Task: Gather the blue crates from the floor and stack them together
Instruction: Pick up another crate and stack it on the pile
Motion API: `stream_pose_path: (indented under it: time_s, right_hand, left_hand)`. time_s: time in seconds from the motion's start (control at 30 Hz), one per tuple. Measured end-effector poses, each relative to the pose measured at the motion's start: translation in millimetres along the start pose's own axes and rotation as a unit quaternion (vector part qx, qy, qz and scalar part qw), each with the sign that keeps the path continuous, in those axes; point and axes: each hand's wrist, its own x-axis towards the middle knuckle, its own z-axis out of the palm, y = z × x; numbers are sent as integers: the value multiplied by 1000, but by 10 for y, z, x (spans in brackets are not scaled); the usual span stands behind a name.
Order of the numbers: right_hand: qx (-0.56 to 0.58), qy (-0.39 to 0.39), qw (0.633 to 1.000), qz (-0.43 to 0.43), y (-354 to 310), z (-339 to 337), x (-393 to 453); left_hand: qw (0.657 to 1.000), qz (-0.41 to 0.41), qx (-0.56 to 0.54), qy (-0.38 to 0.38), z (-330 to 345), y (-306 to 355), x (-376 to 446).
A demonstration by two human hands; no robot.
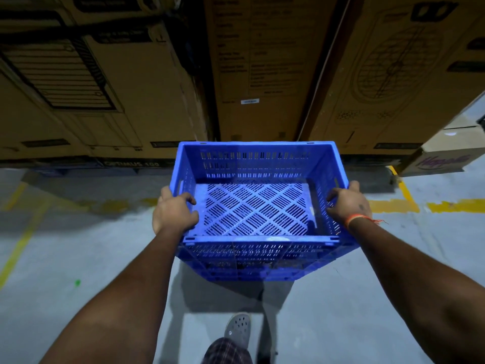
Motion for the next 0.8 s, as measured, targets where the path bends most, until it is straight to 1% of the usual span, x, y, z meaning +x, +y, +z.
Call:
stream_pose_path:
  time_s: [0.2, 0.33, 0.43, 0.5, 0.57, 0.63, 0.67, 0.7, 0.73, 0.77, 0.8]
  right_hand:
    - [-8, 6, 1000, 10, -26, 14, 31]
    - [-20, 14, 1000, -5, -17, 62, 50]
    - [-18, -12, 1000, 1, 7, 39, 57]
    - [-10, -50, 999, -3, -9, -41, 21]
    - [8, -72, 997, 6, -33, -146, -57]
    - [39, -48, 998, 25, -85, -240, -198]
    - [66, -20, 997, 29, -116, -283, -285]
    - [100, 6, 995, 28, -149, -328, -386]
    - [137, 22, 990, 20, -184, -372, -487]
    - [172, 28, 985, 12, -220, -433, -598]
    - [205, 27, 978, 6, -242, -473, -697]
  left_hand:
    - [1000, 9, 2, 1, -4, 7, 52]
    - [1000, 19, -13, 0, -1, -23, 53]
    - [998, 25, -49, -18, -33, -64, 40]
    - [995, 40, -67, -56, -78, -108, 46]
    - [988, 37, -86, -121, -204, -101, 98]
    - [980, 5, -89, -179, -360, -26, 121]
    - [981, -4, -82, -178, -434, 41, 116]
    - [986, -2, -77, -149, -503, 130, 94]
    - [991, 10, -84, -104, -562, 238, 59]
    - [991, 29, -107, -69, -621, 361, 21]
    - [987, 54, -142, -56, -675, 507, -18]
